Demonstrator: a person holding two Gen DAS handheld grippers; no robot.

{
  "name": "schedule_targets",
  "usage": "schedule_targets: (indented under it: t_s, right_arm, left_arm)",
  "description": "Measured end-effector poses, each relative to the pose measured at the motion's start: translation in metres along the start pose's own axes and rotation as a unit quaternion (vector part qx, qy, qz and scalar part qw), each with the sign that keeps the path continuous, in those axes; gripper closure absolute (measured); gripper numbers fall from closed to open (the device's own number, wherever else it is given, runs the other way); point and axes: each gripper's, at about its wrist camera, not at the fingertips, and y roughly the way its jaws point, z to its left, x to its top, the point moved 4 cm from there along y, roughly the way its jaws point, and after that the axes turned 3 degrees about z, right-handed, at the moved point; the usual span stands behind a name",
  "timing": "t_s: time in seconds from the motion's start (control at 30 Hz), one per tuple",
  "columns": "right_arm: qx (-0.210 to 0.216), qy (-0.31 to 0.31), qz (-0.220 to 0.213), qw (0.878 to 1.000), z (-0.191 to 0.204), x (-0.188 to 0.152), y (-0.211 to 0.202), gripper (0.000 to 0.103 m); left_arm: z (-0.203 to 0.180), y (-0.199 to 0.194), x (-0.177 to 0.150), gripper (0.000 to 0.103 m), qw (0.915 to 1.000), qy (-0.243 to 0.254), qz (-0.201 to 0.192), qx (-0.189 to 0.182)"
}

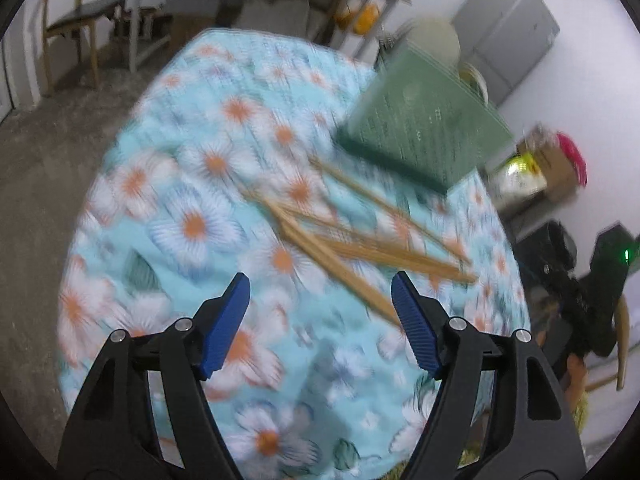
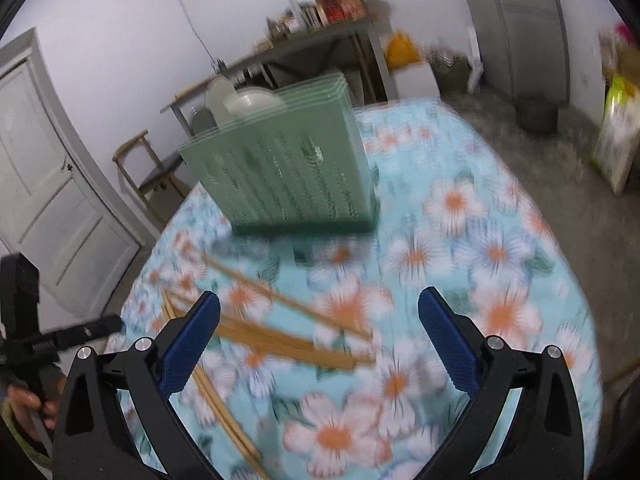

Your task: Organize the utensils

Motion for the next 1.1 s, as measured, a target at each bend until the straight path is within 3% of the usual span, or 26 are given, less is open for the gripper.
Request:
schedule_targets:
  t_s: [0.13, 0.3, 0.5, 0.63, 0.83, 1.1]
  right_arm:
    - [0.003, -0.003, -0.024, 1.000, 0.000, 0.010, -0.009, 0.006]
    - [-0.027, -0.085, -0.087, 0.992, 0.033, 0.065, -0.025, 0.006]
    - [-0.076, -0.167, -0.106, 0.977, 0.073, 0.119, 0.004, 0.006]
    - [-0.083, -0.179, -0.095, 0.976, 0.089, 0.142, 0.029, 0.007]
    - [-0.141, -0.187, -0.089, 0.968, 0.095, 0.162, 0.051, 0.007]
    - [-0.171, -0.128, -0.111, 0.971, 0.067, 0.171, 0.027, 0.007]
  left_arm:
    - [-0.005, 0.020, -0.013, 0.034, 0.9995, -0.002, 0.024, 0.021]
    - [-0.001, 0.030, -0.018, 0.031, 0.9990, -0.023, 0.021, 0.033]
    - [-0.004, 0.031, -0.017, 0.027, 0.9989, -0.020, 0.019, 0.037]
    - [-0.005, 0.033, -0.018, 0.026, 0.9991, -0.011, 0.020, 0.036]
    - [-0.006, 0.034, -0.018, 0.023, 0.9993, -0.001, 0.023, 0.031]
    - [-0.005, 0.032, -0.020, 0.023, 0.9996, 0.002, 0.020, 0.020]
